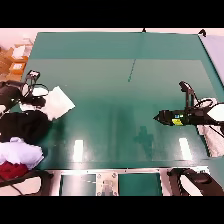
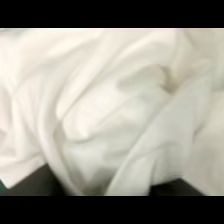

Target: Fold the shirts.

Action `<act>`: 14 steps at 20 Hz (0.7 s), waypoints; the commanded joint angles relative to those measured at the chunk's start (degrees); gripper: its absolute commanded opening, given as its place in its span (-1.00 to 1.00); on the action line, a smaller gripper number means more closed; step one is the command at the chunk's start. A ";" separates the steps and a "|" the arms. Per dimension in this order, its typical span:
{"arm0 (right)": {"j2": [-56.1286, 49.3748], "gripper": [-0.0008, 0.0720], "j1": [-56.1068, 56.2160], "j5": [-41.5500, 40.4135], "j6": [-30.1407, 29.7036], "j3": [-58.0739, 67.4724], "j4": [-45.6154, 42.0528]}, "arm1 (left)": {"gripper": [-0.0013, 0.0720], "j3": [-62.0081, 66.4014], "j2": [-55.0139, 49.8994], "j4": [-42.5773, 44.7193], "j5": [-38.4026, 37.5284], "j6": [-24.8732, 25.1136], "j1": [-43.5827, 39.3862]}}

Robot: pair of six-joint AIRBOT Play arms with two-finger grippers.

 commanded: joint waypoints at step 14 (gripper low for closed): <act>0.04 -0.93 0.02 -0.70 0.02 -0.04 -0.02 | -0.90 35.26 9.88 -41.16 -16.79 3.82 -18.05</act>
